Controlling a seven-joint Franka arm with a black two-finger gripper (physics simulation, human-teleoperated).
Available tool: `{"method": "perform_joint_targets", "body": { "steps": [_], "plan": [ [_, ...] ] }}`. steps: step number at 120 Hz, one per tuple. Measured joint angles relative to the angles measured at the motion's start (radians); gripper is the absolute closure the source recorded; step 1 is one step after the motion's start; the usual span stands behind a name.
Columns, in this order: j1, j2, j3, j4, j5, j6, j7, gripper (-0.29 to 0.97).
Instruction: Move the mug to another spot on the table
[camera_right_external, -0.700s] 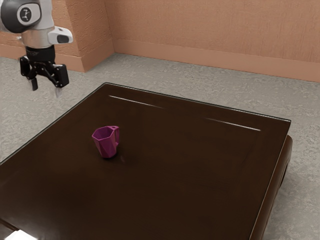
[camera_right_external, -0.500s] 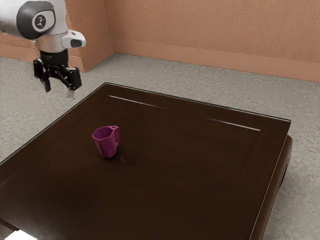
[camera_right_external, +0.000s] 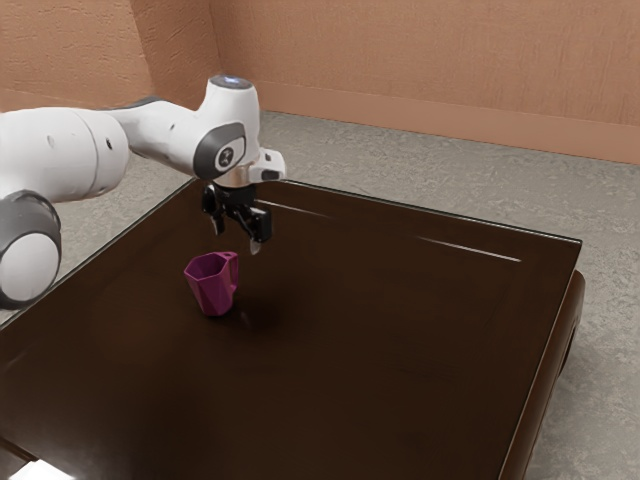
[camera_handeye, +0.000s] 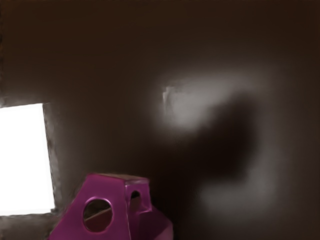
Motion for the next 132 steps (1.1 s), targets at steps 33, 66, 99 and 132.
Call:
{"method": "perform_joint_targets", "body": {
  "steps": [33, 66, 99, 132],
  "plan": [
    [0.098, 0.086, -0.042, 0.045, -0.030, 0.055, 0.117, 0.00],
    [0.146, 0.134, -0.051, 0.066, -0.035, 0.068, 0.205, 0.00],
    [0.147, 0.164, -0.076, 0.070, -0.037, 0.078, 0.257, 0.00],
    [0.154, 0.155, -0.080, 0.032, -0.046, 0.092, 0.272, 0.00]
  ]
}}
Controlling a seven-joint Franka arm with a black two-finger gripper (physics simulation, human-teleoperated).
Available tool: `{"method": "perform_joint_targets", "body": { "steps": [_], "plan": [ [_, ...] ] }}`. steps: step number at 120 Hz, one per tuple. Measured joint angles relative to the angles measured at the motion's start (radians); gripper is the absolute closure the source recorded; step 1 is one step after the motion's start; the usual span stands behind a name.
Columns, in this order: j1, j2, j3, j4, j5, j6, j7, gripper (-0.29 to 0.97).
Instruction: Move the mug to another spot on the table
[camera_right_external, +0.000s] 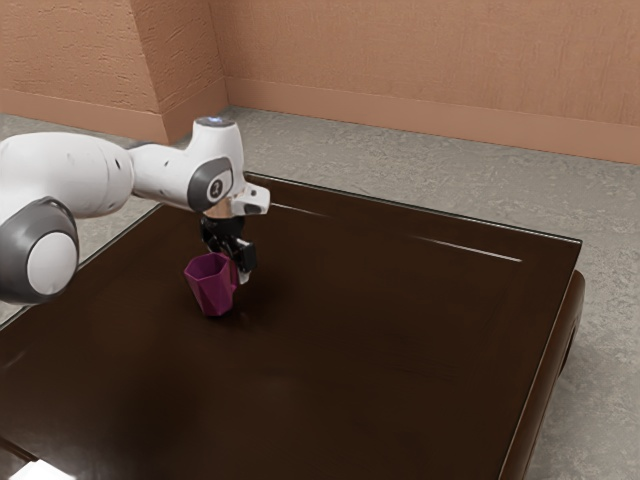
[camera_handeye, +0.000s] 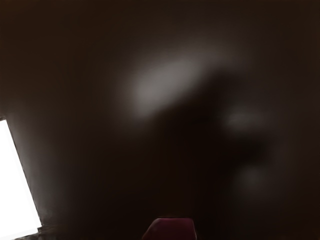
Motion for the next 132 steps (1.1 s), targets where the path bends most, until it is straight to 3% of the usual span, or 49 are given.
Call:
{"method": "perform_joint_targets", "body": {
  "steps": [23, 47, 83, 116, 132],
  "plan": [
    [0.000, 0.000, 0.000, -0.010, -0.007, 0.005, 0.004, 0.02],
    [-0.002, 0.000, 0.001, -0.009, 0.019, 0.026, 0.011, 0.36],
    [-0.011, -0.013, 0.003, -0.001, 0.086, 0.022, 0.008, 0.58],
    [-0.024, -0.028, 0.005, 0.061, 0.140, -0.200, -0.041, 0.64],
    [-0.025, -0.027, -0.003, 0.063, 0.116, -0.352, -0.114, 0.63]
  ]
}}
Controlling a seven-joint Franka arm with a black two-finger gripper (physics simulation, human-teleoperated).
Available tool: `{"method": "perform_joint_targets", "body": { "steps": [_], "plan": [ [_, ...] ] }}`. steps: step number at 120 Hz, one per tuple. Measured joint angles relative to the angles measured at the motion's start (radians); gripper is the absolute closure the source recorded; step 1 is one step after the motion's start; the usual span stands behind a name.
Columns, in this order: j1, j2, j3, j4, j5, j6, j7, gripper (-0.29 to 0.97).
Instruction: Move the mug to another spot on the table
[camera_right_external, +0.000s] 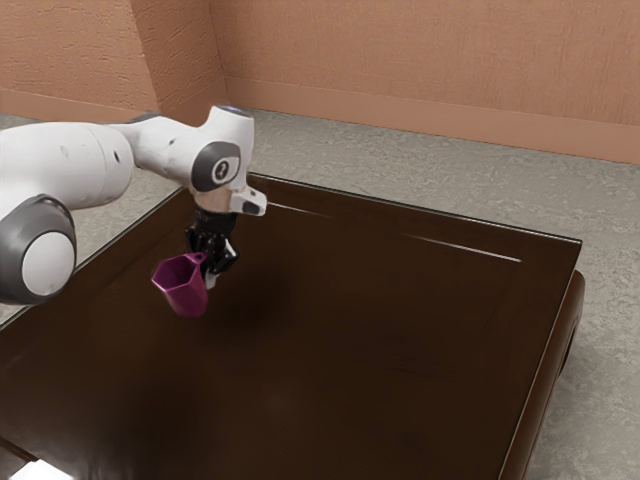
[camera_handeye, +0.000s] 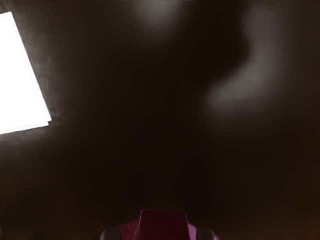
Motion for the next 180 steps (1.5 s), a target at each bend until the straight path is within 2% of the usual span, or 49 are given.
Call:
{"method": "perform_joint_targets", "body": {
  "steps": [32, 61, 94, 144, 180],
  "plan": [
    [-0.008, -0.003, -0.095, -0.026, -0.092, -0.138, -0.212, 0.63],
    [-0.010, 0.007, -0.121, 0.010, -0.107, -0.159, -0.368, 0.63],
    [-0.009, 0.041, -0.176, 0.058, -0.122, -0.156, -0.492, 0.70],
    [0.076, 0.100, -0.180, 0.117, -0.116, -0.128, -0.576, 0.78],
    [0.093, 0.134, -0.180, 0.141, -0.114, -0.111, -0.584, 0.79]
  ]
}}
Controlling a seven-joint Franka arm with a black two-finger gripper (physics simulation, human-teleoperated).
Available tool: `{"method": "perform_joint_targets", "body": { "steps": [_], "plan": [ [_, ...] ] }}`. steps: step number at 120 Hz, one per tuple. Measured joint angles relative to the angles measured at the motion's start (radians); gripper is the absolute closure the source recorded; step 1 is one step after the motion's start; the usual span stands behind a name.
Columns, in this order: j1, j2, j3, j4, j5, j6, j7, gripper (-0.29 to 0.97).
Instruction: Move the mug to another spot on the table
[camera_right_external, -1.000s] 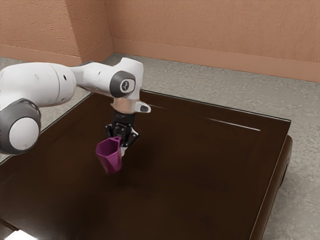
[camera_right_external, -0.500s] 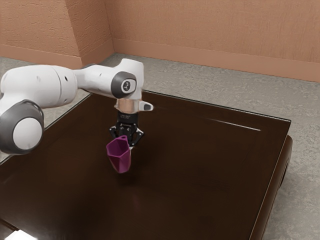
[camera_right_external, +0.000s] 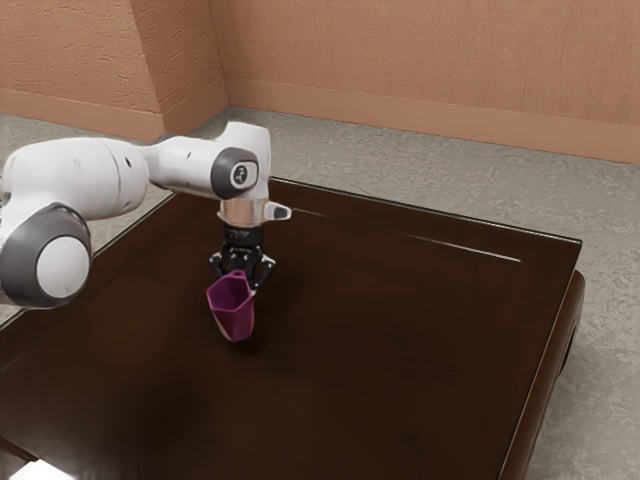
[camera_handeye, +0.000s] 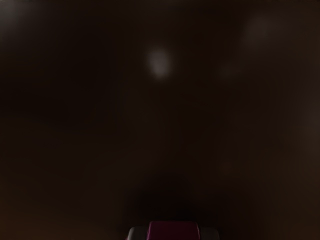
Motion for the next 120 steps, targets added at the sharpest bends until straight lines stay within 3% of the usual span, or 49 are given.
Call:
{"method": "perform_joint_targets", "body": {
  "steps": [27, 54, 81, 93, 120],
  "plan": [
    [0.000, 0.008, -0.001, -0.009, -0.004, 0.017, -0.004, 0.78],
    [0.000, 0.002, 0.003, -0.012, -0.056, 0.029, -0.006, 0.32],
    [-0.003, -0.035, 0.004, 0.010, -0.064, 0.062, -0.006, 0.11],
    [-0.006, -0.125, 0.009, -0.005, -0.058, 0.072, -0.006, 0.07],
    [-0.054, -0.565, 0.074, -0.266, -0.008, 0.082, 0.020, 0.02]
  ]
}}
